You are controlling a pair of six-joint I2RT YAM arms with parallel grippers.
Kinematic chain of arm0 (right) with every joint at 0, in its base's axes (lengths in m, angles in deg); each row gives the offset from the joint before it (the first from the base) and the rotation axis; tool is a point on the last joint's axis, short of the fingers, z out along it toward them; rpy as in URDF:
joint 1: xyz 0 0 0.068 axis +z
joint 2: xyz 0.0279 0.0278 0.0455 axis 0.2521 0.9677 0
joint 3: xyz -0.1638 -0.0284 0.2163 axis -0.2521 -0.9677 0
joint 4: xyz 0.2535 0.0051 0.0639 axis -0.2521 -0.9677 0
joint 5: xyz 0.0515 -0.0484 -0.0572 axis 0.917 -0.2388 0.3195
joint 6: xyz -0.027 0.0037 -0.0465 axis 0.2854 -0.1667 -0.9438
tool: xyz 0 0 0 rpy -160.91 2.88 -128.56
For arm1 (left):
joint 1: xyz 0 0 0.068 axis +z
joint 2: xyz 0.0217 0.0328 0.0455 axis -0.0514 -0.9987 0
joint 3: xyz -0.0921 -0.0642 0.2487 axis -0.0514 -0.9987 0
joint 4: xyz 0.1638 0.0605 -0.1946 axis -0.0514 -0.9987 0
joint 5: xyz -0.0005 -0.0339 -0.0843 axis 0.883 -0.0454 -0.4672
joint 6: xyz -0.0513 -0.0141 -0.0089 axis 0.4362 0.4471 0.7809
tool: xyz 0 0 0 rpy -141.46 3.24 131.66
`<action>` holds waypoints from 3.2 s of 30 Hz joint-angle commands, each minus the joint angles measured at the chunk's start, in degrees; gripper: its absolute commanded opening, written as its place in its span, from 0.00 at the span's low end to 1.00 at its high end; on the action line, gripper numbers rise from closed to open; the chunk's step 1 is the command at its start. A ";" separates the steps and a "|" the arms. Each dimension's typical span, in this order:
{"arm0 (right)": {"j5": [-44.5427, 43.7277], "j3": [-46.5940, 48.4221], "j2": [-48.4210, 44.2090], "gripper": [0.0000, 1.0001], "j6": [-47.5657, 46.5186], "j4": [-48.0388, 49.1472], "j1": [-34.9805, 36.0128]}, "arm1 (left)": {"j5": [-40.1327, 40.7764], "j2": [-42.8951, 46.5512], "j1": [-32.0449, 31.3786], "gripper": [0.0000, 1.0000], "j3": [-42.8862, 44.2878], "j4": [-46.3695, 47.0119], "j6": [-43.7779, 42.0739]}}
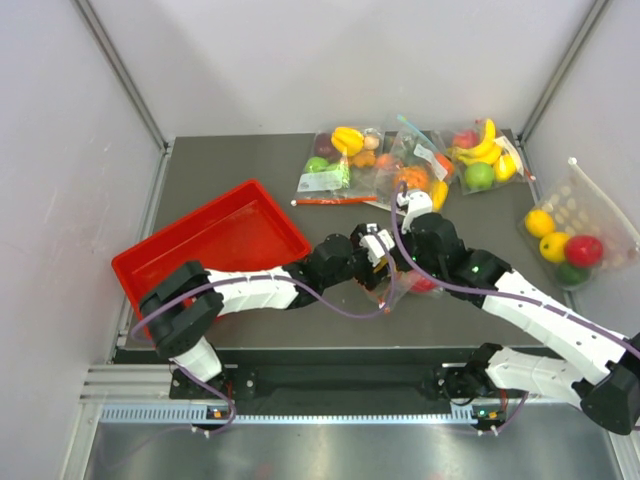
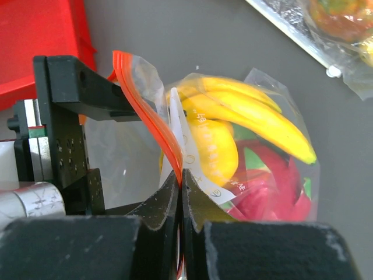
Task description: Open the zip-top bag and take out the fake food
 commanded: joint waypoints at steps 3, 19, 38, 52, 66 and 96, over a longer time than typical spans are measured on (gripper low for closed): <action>6.80 2.72 -0.67 0.00 0.28 8.67 1.76 | 1.80 -4.65 -3.61 0.78 3.30 -8.42 -5.97; 3.29 1.22 -0.23 0.00 0.46 8.05 1.33 | -2.41 -3.17 -3.70 0.04 3.22 -8.76 -4.21; 3.90 -0.18 -0.67 0.00 1.77 8.58 1.06 | -1.98 -4.74 -3.70 0.88 1.81 0.99 1.94; 8.90 -3.26 -0.49 0.00 7.22 12.18 0.98 | -1.11 -10.98 -4.58 0.90 3.39 10.74 5.55; 10.14 -5.10 -1.46 0.00 9.60 13.41 0.97 | -1.80 -14.50 -5.54 0.85 4.44 20.50 7.66; -6.81 -2.47 -8.31 0.01 4.15 -0.47 -5.97 | 6.19 -8.09 -3.79 0.05 -5.57 15.84 6.42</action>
